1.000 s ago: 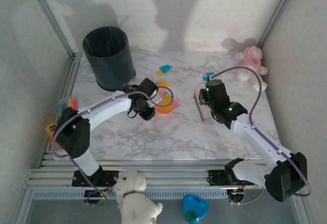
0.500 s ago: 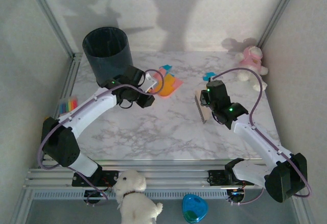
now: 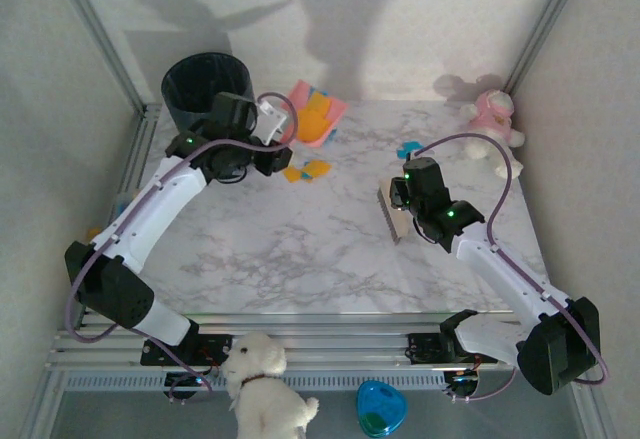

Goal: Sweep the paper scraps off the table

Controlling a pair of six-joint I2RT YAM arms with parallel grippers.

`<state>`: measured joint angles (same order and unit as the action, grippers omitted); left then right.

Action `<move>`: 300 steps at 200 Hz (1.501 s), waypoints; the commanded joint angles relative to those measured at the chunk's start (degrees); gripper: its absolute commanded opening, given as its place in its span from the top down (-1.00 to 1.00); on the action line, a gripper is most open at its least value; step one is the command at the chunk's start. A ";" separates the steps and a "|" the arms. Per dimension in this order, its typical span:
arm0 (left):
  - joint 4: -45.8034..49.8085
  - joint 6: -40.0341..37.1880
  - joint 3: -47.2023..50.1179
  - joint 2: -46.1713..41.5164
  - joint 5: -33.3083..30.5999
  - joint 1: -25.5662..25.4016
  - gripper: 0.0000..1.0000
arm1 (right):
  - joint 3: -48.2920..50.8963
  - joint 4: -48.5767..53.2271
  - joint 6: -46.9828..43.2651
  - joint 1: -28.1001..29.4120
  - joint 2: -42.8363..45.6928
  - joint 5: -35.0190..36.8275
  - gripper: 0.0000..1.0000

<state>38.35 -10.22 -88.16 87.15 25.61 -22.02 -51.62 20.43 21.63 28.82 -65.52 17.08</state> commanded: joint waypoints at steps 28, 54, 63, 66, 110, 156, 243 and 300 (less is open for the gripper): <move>-1.41 4.29 -6.71 0.69 6.52 6.09 1.00 | -0.66 -1.06 0.60 -0.47 -0.41 -0.71 1.00; -2.37 6.20 -8.39 1.41 9.29 8.70 1.00 | -1.20 -0.62 0.41 -0.50 -0.79 -1.32 1.00; -2.74 6.87 -8.81 1.68 10.72 9.62 1.00 | -1.35 -0.60 0.31 -0.50 -0.88 -1.39 1.00; -2.84 6.99 -9.04 1.90 11.11 9.89 1.00 | -1.38 -0.60 0.34 -0.46 -0.90 -1.38 1.00; -5.92 12.89 -10.19 3.78 14.11 14.30 1.00 | -1.65 -0.43 0.00 -0.60 -1.14 -1.69 1.00; -9.85 19.86 -9.84 5.64 18.09 18.82 1.00 | -1.66 -0.28 -0.05 -0.60 -1.35 -2.15 1.00; -18.65 33.09 -9.49 9.84 28.46 24.63 1.00 | -1.56 0.33 0.11 -0.64 -1.72 -2.50 1.00; -23.76 43.16 -10.70 13.50 33.31 25.86 1.00 | -1.74 0.36 0.26 -0.69 -2.49 -2.87 1.00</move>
<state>18.98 26.41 -96.29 98.65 54.70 2.74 -51.62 20.86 21.69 28.62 -67.53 14.76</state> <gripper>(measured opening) 0.266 0.250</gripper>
